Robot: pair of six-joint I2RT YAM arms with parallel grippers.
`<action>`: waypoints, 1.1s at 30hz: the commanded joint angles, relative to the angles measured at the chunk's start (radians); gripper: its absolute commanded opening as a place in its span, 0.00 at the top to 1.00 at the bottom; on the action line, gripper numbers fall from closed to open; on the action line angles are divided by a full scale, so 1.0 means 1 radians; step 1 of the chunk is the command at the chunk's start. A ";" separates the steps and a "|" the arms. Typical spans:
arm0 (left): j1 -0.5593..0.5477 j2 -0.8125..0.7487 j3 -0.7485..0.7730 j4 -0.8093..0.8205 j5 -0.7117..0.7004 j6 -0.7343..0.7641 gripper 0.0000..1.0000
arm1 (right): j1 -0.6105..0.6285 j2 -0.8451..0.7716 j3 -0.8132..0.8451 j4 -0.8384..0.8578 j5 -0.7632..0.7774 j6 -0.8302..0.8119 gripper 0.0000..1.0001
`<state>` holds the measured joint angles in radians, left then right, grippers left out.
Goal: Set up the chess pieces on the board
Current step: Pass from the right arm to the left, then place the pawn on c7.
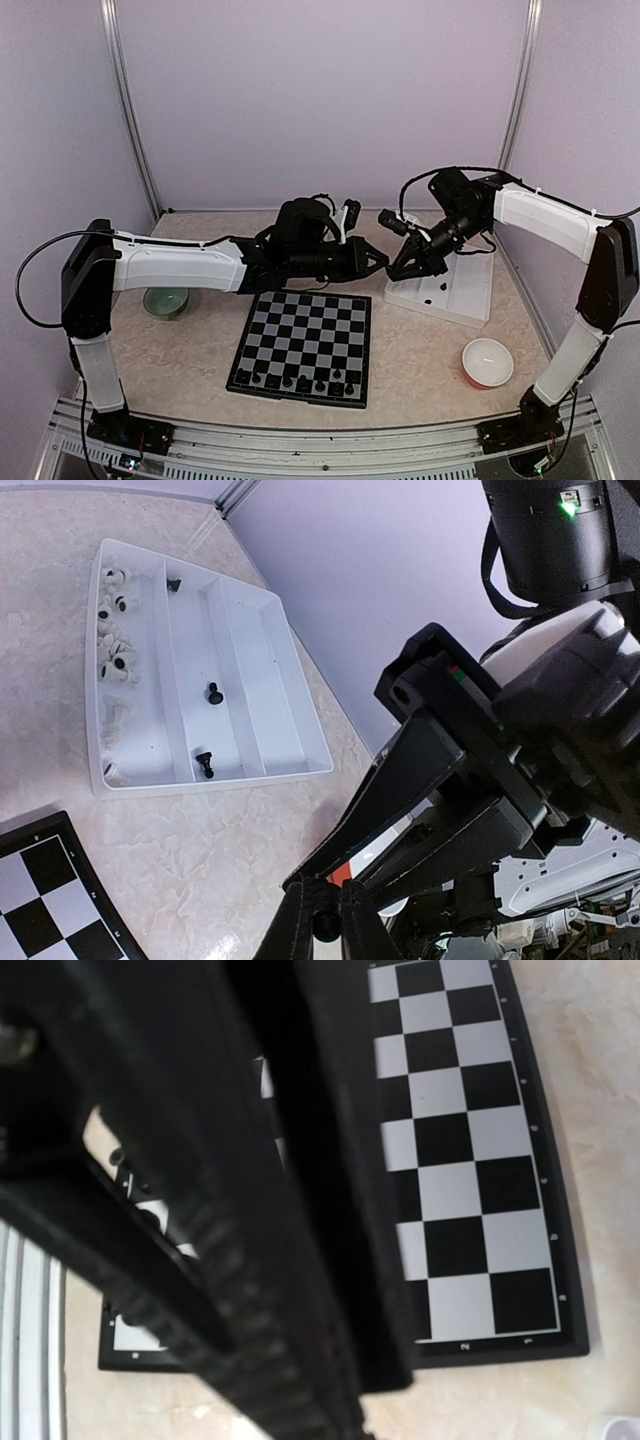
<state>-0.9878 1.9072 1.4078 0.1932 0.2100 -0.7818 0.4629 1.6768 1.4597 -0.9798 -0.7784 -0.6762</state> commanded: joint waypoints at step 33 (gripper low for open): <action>-0.163 -0.251 -0.279 -0.534 -0.404 0.352 0.96 | -0.003 -0.032 -0.167 0.112 -0.004 0.029 0.91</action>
<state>-1.1145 1.6283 1.1339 -0.2810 -0.1333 -0.4774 0.4625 1.6615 1.2812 -0.8803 -0.7803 -0.6556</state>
